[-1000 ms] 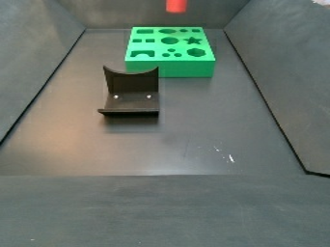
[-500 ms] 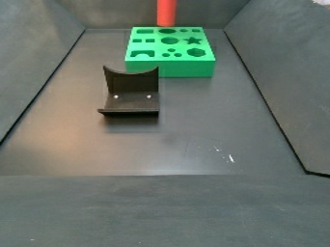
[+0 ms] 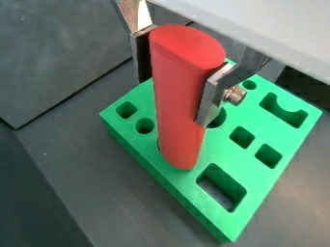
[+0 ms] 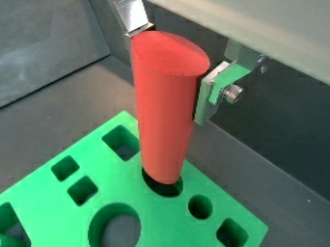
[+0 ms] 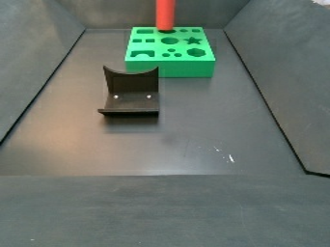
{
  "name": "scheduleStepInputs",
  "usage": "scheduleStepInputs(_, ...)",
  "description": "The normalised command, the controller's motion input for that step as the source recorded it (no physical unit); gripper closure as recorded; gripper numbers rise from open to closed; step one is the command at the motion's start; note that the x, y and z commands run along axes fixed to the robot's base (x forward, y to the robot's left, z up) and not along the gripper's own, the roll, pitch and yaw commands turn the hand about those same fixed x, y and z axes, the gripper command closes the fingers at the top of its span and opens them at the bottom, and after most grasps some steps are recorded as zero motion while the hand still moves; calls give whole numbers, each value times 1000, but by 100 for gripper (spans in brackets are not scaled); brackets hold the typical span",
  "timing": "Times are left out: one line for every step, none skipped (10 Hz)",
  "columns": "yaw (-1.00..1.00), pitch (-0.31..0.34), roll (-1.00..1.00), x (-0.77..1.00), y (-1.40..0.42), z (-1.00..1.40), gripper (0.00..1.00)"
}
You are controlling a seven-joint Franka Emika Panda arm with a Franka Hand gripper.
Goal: Insert the oval object.
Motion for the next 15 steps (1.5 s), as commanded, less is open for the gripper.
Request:
scheduleStepInputs(0, 0, -7, -106, 29, -151, 100)
scheduleStepInputs(0, 0, 0, -109, 43, -174, 100)
scheduleStepInputs(0, 0, -13, -154, 49, -206, 100)
scheduleStepInputs(0, 0, 0, 0, 83, -194, 100)
scheduleStepInputs(-29, 14, 19, 120, 34, -254, 100)
scheduleStepInputs(-57, 29, 23, 143, 29, -229, 100)
scheduleStepInputs(-60, 0, 0, 6, 17, -269, 100)
scheduleStepInputs(-46, 0, -20, 0, 14, -300, 100)
scheduleStepInputs(-40, 0, -3, 0, 9, -311, 100)
scheduleStepInputs(-31, 0, 0, 0, 0, -346, 100)
scheduleStepInputs(0, 1, 99, 0, 14, -371, 100)
scheduleStepInputs(0, 0, 63, 0, 0, -357, 100)
scheduleStepInputs(0, 0, 23, 0, 0, -334, 100)
scheduleStepInputs(0, 0, 51, 0, 29, -306, 100)
scheduleStepInputs(0, 19, 136, 0, 49, -271, 100)
